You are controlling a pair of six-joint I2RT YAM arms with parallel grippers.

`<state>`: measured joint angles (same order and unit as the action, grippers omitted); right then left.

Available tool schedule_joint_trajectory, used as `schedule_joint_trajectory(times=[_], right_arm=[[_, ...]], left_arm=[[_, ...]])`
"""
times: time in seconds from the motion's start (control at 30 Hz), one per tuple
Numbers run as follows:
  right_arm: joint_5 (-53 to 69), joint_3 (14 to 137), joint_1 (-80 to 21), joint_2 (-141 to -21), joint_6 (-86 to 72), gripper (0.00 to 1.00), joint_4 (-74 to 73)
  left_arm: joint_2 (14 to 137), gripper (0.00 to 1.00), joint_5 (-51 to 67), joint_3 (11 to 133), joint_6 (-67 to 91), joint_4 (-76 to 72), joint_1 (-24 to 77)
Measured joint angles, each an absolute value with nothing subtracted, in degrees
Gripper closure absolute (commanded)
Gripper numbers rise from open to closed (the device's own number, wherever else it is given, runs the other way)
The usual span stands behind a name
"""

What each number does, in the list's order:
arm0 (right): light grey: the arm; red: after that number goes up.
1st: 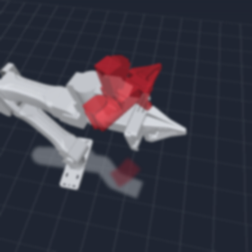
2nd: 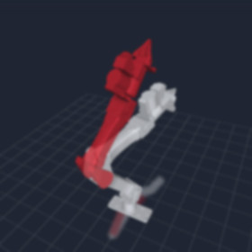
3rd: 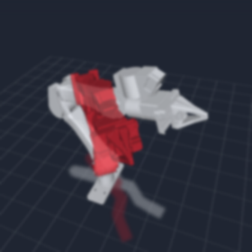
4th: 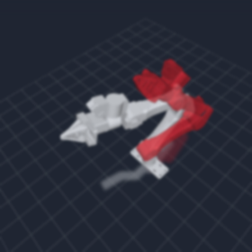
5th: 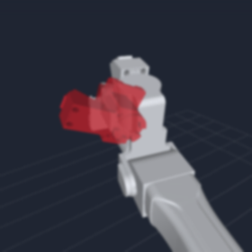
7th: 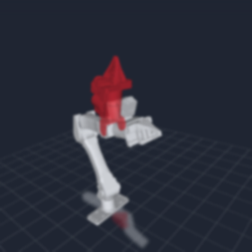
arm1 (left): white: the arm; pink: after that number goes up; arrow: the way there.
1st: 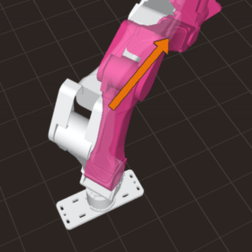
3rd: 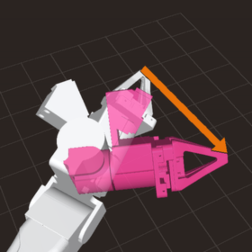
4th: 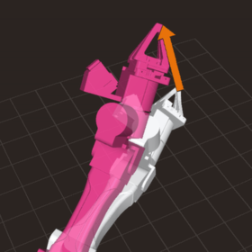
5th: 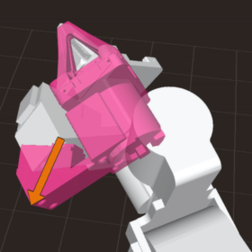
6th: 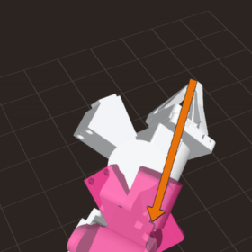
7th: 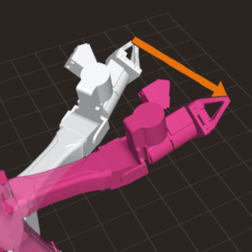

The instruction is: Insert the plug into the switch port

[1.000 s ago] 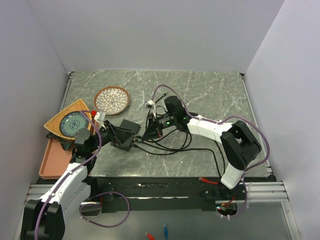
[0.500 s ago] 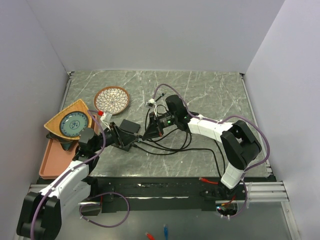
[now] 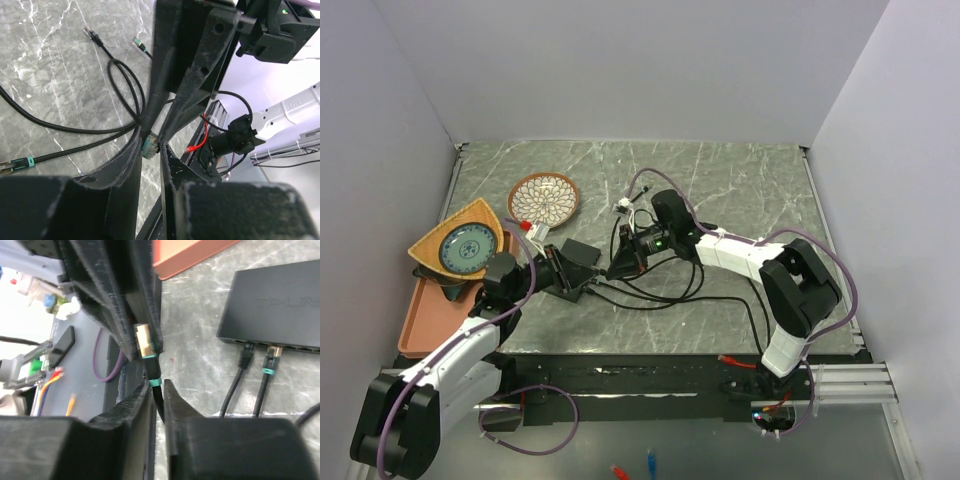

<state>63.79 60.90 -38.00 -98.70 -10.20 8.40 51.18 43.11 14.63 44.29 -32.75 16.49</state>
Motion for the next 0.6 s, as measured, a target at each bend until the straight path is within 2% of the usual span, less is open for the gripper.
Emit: schedule_joint_trajectory(times=[0.03, 0.1, 0.13, 0.23, 0.3, 0.37, 0.6], right_arm=[[62.83, 61.01, -38.00, -98.70, -9.80, 0.52, 7.70], [60.51, 61.08, -38.00, -98.54, -9.28, 0.42, 5.89], [58.94, 61.08, -38.04, -98.32, -8.71, 0.33, 4.54], [53.63, 61.04, -38.15, -96.42, -7.53, 0.15, 1.37], [49.74, 61.04, -38.39, -94.19, -6.50, 0.10, 0.21], [46.17, 61.04, -38.92, -91.59, -5.78, 0.02, -0.86], [29.98, 61.04, -44.05, -84.66, -1.54, 0.01, -2.85]], left_arm=[[51.07, 0.99, 42.68, 14.63, 44.29, -32.56, 16.58], [50.70, 0.99, 41.85, 14.72, 44.38, -32.01, 16.71], [50.48, 0.99, 41.41, 14.92, 44.47, -31.81, 16.73], [50.33, 0.99, 40.27, 15.97, 44.66, -31.51, 16.73], [50.41, 0.99, 39.97, 16.69, 44.75, -31.51, 16.71], [50.63, 0.99, 39.88, 17.23, 44.88, -31.59, 16.71], [53.41, 0.99, 39.31, 19.18, 45.76, -29.45, 16.71]])
